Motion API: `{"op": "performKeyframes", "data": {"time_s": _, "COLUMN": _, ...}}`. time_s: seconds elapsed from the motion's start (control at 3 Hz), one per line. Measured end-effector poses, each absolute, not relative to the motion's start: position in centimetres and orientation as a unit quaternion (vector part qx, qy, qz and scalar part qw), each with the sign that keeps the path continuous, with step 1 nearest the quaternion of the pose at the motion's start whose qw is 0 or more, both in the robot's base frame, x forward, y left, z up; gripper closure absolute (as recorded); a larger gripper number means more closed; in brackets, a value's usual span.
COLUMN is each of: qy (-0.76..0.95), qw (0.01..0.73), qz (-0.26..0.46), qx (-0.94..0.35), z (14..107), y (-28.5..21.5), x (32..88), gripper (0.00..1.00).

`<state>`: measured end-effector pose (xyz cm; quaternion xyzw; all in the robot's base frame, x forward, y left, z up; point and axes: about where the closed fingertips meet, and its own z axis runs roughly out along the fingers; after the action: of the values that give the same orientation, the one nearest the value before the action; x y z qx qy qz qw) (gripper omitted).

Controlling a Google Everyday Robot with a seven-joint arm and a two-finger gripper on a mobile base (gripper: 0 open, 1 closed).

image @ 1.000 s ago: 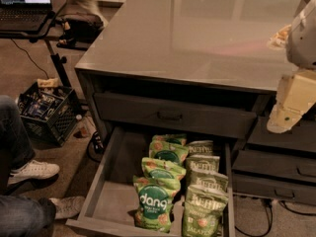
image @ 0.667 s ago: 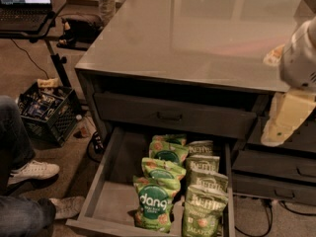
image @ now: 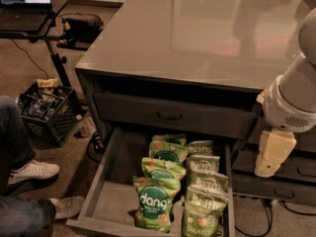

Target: Pick green jalapeno chip bag from middle drawer and place on counter

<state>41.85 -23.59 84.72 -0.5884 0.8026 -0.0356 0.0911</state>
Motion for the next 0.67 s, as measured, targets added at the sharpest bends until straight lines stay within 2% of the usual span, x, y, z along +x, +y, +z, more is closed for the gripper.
{"op": "performKeyframes", "data": {"time_s": 0.33, "qy": 0.803, "qw": 0.098, "qz": -0.033, "qx": -0.587, "z": 84.3, "y": -23.4, "x": 41.7, "gripper": 0.00}}
{"op": "performKeyframes", "data": {"time_s": 0.67, "qy": 0.802, "qw": 0.101, "qz": -0.008, "qx": -0.589, "z": 79.5, "y": -22.4, "x": 41.4, "gripper": 0.00}}
